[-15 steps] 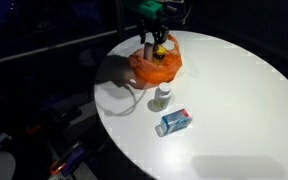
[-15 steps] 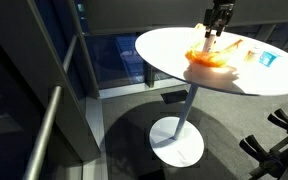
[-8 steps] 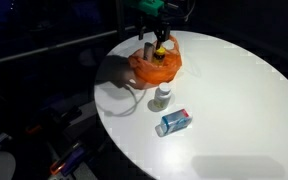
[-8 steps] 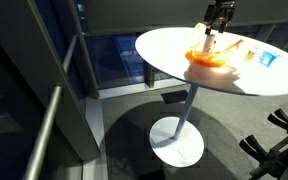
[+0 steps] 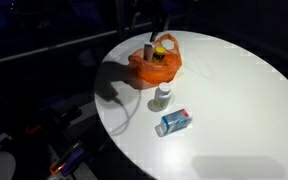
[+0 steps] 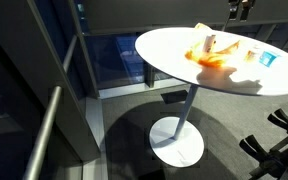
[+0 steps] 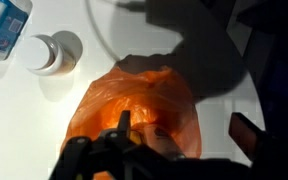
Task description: Pick up the long white container on the left and put it in the orange plastic bag
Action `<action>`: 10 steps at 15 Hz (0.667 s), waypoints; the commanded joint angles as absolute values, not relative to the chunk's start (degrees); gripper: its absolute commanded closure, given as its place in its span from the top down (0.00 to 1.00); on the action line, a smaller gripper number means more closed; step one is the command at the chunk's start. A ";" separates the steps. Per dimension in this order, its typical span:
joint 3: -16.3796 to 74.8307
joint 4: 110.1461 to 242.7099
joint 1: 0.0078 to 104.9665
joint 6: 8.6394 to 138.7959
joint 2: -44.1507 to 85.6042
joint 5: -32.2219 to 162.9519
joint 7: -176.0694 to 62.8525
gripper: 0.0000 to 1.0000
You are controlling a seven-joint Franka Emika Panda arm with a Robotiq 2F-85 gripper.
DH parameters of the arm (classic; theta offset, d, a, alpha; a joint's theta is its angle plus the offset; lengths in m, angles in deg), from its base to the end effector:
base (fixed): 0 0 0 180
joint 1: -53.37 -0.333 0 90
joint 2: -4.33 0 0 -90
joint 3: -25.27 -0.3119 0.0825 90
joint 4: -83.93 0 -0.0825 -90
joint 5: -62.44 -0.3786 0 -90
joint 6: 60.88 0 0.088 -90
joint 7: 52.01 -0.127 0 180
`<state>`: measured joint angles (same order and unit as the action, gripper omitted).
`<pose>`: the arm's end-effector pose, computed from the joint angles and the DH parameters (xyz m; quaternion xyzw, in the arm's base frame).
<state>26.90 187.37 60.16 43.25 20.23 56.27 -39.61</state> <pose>0.5825 -0.0744 0.3516 -0.9901 -0.0145 0.1215 0.0692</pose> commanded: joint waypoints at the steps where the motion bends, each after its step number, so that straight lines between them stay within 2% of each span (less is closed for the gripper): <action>1: 28.61 190.39 59.94 40.78 14.36 57.99 -43.09 1.00; 10: 29.86 203.51 59.50 44.48 -2.21 62.69 -52.52 1.00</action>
